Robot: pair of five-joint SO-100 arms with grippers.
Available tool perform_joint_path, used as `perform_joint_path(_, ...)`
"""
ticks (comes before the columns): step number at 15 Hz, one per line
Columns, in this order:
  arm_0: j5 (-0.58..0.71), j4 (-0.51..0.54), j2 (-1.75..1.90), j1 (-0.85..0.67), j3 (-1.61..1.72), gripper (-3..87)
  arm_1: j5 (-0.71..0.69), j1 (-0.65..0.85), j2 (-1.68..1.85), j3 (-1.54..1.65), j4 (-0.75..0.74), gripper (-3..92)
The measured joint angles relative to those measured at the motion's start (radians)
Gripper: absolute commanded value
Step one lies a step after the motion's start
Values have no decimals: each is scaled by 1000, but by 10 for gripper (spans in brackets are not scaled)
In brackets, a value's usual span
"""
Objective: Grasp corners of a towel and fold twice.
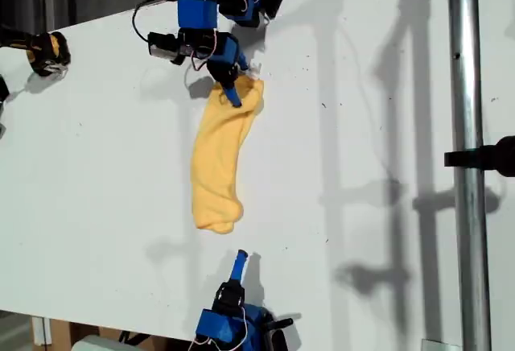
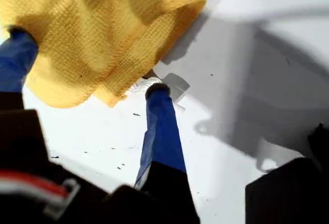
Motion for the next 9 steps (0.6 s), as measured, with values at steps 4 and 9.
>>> perform_joint_path(4,0,0,0,0,0,109,-26,6,-296,-97,-109,424)
perform_joint_path(9,0,0,0,0,0,106,-75,34,-385,-160,-199,250)
